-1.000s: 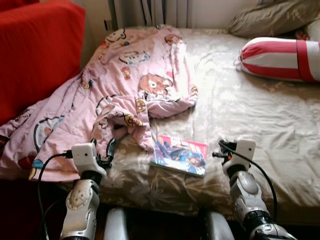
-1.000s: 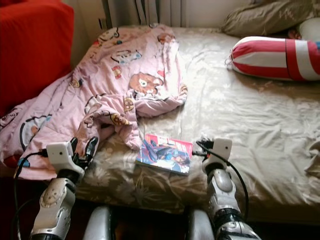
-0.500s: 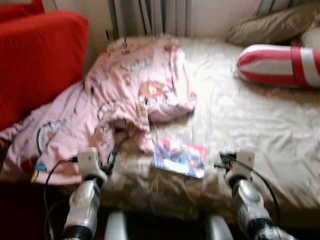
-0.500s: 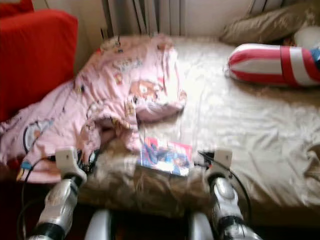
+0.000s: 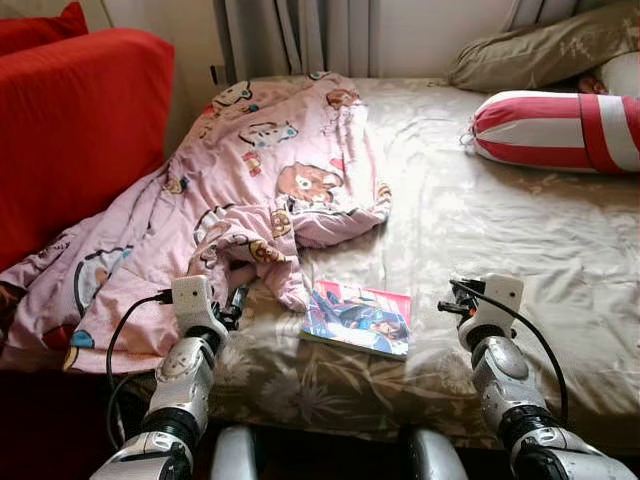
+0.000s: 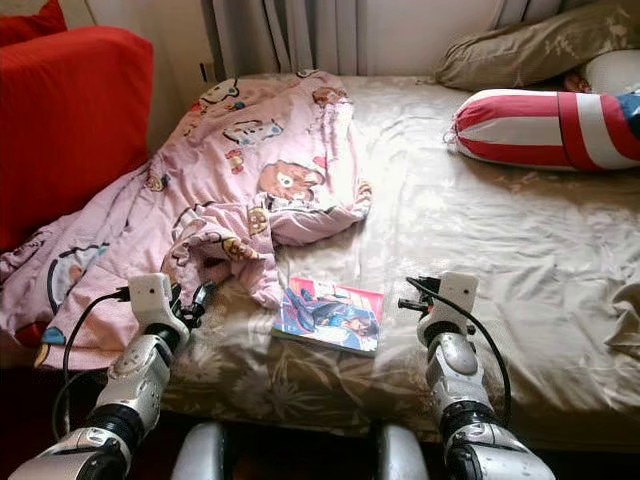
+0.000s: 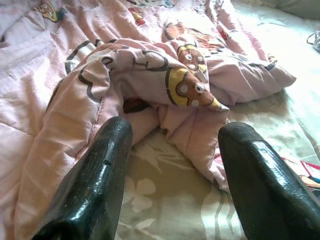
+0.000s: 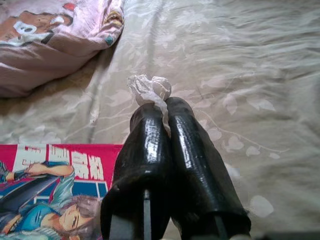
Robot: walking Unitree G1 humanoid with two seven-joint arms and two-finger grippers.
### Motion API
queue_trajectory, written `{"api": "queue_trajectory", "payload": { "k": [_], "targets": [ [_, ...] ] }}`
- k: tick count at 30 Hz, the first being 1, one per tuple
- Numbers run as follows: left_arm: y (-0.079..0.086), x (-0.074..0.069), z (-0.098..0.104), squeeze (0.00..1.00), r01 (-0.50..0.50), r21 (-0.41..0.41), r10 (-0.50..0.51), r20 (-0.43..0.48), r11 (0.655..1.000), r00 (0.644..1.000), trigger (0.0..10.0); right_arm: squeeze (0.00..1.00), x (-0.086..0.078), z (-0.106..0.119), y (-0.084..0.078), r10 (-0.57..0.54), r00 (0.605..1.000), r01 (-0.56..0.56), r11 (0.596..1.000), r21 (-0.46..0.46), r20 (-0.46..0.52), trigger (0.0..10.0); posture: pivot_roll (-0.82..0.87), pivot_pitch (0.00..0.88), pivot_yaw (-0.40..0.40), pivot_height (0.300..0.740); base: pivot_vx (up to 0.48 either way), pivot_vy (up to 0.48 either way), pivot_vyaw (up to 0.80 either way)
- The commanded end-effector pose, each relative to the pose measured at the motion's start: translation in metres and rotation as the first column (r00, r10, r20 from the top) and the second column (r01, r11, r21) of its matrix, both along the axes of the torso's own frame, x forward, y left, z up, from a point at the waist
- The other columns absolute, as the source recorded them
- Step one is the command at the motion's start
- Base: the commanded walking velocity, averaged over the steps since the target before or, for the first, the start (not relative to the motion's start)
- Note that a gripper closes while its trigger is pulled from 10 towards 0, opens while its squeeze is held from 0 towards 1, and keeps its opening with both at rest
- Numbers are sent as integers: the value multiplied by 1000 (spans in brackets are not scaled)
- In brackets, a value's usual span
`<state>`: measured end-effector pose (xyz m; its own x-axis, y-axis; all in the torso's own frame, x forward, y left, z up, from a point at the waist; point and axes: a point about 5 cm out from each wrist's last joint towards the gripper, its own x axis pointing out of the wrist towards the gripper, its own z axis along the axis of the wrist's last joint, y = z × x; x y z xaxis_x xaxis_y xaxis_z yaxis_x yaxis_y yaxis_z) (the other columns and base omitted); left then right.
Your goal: Clean up the room
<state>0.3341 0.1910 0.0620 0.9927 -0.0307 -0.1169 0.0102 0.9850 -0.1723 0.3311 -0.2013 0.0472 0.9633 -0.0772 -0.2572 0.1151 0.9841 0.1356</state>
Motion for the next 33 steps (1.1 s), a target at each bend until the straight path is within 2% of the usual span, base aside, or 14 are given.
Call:
{"api": "queue_trajectory", "payload": {
  "k": [1, 11, 23, 24, 27, 28, 29, 30, 33],
  "targets": [
    [1, -1, -2, 0, -10, -1, 10, -3, 1000, 1000, 10000, 0, 1, 0, 0, -5, 1000, 5, 1000, 3, -16, 10000, 11, 0, 31, 622, 0, 0, 0],
    [-1, -6, -11, 0, -7, -3, 7, -33, 1000, 999, 10000, 0, -4, -9, 1, -6, 997, 6, 1000, -1, -71, 10000, 18, 0, 24, 662, 0, 0, 0],
    [1, -26, -41, 0, -26, 11, 27, -178, 1000, 984, 10000, 0, -23, -34, -1, -6, 980, 2, 1000, -25, -197, 10000, 19, 0, 3, 722, 0, 0, 0],
    [4, -34, -50, 0, -44, 9, 45, -224, 999, 974, 10000, 0, -29, -41, 0, 2, 970, -11, 999, -34, -242, 10000, 25, 0, -6, 727, 0, 0, 0],
    [7, -44, -61, 0, -48, 20, 52, -280, 999, 959, 10000, 0, -36, -50, 2, 17, 954, -35, 998, -54, -300, 10000, 28, 0, -9, 727, 0, 0, 0],
    [8, -52, -70, 0, -51, 25, 57, -327, 998, 943, 10000, 0, -42, -56, 3, 22, 945, -40, 998, -49, -328, 10000, 27, 0, -10, 727, 0, 0, 0],
    [8, -52, -70, 0, -51, 25, 57, -327, 998, 943, 10000, 0, -42, -56, 3, 22, 945, -40, 998, -49, -328, 10000, 27, 0, -10, 727, 0, 0, 0],
    [9, -61, -79, 0, -48, 35, 57, -370, 998, 927, 10000, 0, -50, -64, 3, 19, 931, -38, 998, -45, -365, 10000, 27, 0, -10, 727, 0, 0, 0],
    [9, -68, -86, 0, -47, 43, 60, -404, 998, 913, 10000, 0, -58, -72, 3, 13, 915, -34, 998, -46, -403, 10000, 27, 0, -10, 727, 0, 0, 0]
  ]
}}
